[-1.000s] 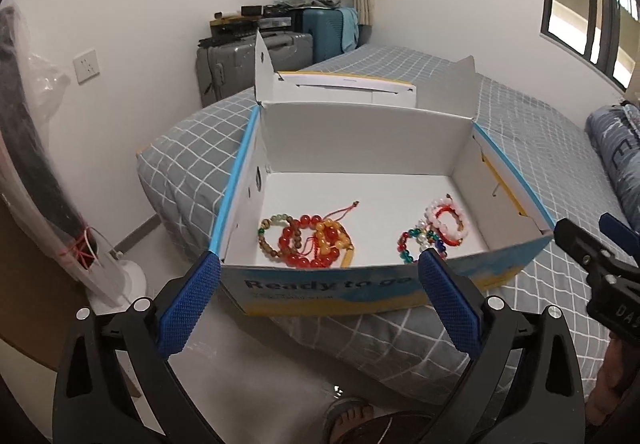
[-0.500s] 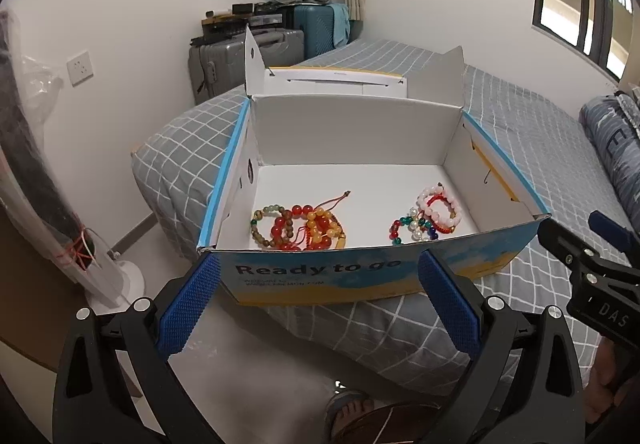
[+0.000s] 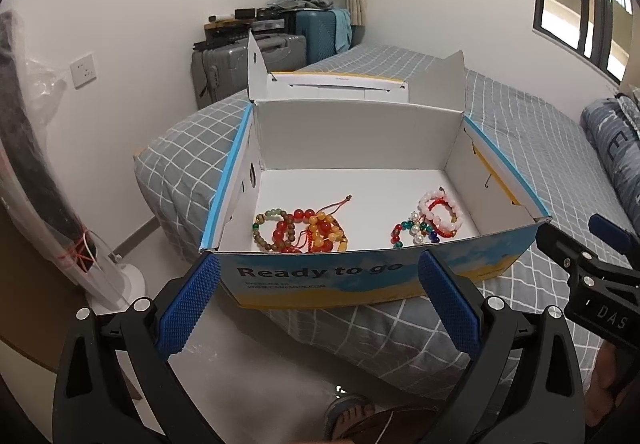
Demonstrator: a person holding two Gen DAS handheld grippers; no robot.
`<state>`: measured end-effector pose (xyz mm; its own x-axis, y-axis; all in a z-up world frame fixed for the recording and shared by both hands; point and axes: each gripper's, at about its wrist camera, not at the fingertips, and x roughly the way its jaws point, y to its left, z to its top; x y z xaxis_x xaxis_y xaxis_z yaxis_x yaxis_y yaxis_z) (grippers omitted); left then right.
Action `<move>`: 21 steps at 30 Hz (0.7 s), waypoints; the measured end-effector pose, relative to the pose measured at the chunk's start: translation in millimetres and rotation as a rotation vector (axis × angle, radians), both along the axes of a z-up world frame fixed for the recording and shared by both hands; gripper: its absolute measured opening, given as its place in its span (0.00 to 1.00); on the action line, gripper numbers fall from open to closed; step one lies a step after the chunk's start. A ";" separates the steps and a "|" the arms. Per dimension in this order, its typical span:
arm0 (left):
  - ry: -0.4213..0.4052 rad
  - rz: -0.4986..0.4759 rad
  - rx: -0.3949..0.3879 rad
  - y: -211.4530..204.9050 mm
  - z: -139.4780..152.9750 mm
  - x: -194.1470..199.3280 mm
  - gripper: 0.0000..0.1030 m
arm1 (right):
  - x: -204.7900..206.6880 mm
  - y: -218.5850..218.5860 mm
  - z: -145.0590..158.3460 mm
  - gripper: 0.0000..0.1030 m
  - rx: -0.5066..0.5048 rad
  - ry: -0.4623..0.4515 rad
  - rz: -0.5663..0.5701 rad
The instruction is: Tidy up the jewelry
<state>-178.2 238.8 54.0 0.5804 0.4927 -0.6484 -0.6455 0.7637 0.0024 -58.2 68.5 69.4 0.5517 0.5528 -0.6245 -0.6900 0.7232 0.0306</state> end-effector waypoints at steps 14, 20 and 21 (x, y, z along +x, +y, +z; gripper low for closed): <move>-0.006 0.003 0.007 -0.5 1.9 -0.1 0.95 | 2.9 0.3 -1.8 0.92 -0.009 0.015 0.004; 0.005 -0.004 0.003 1.8 -0.3 2.2 0.95 | 3.9 -0.6 -4.8 0.92 -0.009 0.026 0.001; 0.006 -0.005 0.003 1.5 -0.7 2.4 0.95 | 3.7 -0.9 -5.6 0.92 -0.011 0.027 0.000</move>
